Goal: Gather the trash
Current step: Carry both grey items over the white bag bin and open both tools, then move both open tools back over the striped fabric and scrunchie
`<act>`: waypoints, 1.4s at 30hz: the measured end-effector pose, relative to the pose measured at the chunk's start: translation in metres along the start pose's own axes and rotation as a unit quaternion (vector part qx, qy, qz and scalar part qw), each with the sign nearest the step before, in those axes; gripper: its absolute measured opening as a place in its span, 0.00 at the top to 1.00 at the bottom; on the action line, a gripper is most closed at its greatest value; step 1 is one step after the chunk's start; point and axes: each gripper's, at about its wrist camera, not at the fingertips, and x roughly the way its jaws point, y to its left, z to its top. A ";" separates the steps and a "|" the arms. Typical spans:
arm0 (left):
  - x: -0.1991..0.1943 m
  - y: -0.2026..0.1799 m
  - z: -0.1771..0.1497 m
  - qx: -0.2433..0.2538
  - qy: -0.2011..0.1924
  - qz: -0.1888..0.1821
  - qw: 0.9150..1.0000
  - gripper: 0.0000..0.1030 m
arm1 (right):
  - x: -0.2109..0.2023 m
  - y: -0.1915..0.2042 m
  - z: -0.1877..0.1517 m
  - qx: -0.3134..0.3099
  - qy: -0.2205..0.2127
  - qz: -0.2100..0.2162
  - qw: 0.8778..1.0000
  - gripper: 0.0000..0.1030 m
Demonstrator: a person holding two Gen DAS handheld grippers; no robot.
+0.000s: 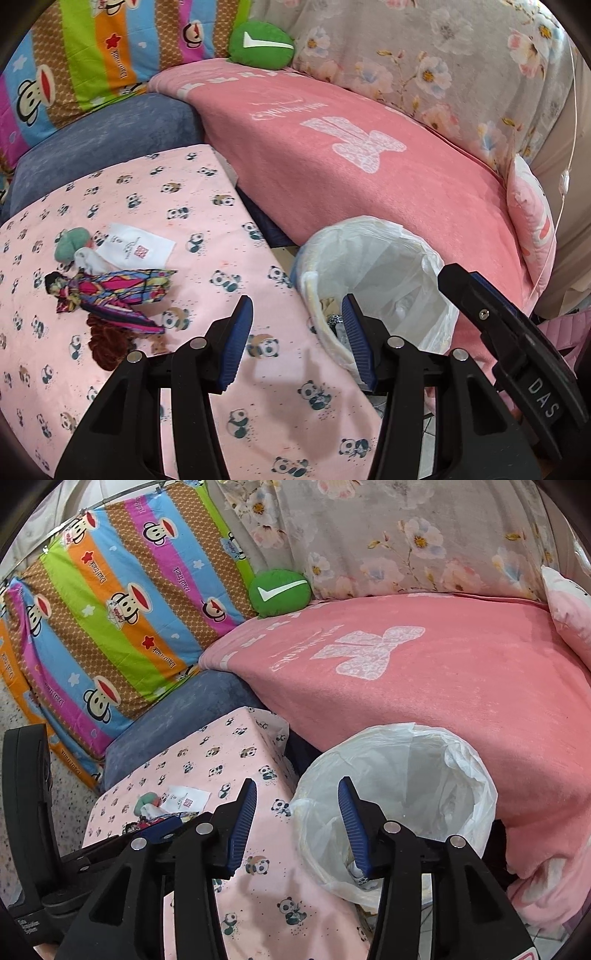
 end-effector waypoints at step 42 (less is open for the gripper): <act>-0.051 0.206 -0.043 -0.175 -0.016 0.088 0.980 0.40 | 0.071 0.183 -0.056 -0.156 0.085 0.064 0.982 0.51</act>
